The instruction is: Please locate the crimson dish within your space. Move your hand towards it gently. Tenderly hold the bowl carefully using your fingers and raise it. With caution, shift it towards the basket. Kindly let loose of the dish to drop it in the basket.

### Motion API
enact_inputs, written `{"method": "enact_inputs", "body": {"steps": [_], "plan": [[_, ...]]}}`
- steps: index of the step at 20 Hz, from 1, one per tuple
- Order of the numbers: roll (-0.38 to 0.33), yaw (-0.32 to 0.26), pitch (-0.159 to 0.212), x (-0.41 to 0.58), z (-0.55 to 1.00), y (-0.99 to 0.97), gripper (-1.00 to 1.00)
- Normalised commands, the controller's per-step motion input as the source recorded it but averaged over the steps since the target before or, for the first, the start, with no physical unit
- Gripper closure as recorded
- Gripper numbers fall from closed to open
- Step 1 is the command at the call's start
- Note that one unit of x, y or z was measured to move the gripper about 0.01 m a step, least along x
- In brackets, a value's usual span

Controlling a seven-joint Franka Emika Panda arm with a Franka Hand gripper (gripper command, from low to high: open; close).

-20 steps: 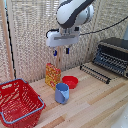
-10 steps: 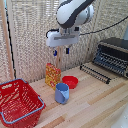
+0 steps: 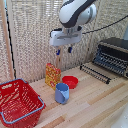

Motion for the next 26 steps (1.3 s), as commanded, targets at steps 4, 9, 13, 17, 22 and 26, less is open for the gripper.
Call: {"method": "enact_inputs", "body": {"steps": [4, 9, 13, 17, 22, 26], "plan": [[0.119, 0.025, -0.056, 0.000, -0.02, -0.83, -1.00], [0.075, 0.023, -0.036, 0.000, -0.19, -0.55, -1.00], [0.048, 0.003, -0.009, 0.000, -0.42, -0.29, -1.00], [0.036, 0.000, 0.000, 0.000, -0.51, -0.20, -1.00], [0.026, -0.060, 0.000, 0.000, -0.55, -0.18, -1.00], [0.021, -0.091, 0.000, 0.000, -0.52, -0.17, -1.00]]}}
